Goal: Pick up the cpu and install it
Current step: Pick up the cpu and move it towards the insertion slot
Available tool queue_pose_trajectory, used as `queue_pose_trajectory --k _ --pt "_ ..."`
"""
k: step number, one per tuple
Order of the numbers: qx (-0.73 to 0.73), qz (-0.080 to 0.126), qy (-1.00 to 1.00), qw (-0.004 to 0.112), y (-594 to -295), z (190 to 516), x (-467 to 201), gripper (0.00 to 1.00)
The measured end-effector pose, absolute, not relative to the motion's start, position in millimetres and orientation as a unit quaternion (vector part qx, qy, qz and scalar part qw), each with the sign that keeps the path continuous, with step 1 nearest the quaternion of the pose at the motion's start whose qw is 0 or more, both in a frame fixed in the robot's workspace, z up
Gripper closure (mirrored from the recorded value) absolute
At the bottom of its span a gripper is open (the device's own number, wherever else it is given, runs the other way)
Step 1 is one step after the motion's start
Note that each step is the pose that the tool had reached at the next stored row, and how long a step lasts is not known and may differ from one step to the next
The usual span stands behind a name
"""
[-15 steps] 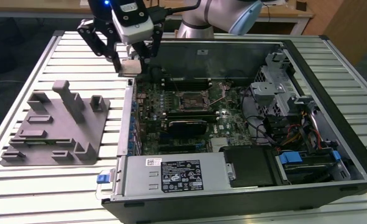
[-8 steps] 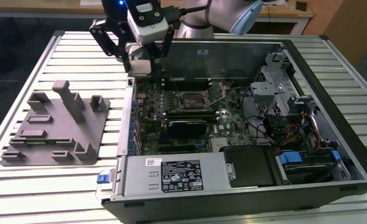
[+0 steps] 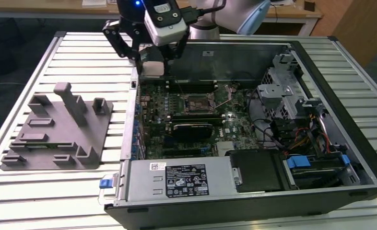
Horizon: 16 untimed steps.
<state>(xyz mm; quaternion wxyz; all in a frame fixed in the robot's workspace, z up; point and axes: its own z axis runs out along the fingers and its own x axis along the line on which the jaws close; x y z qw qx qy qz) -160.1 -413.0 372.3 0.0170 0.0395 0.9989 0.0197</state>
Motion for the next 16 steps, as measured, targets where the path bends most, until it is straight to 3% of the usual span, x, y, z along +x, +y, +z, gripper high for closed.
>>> queue_pose_trajectory --k 16 --pt "0.040 0.020 0.999 0.017 -413.0 372.3 -123.7 0.45"
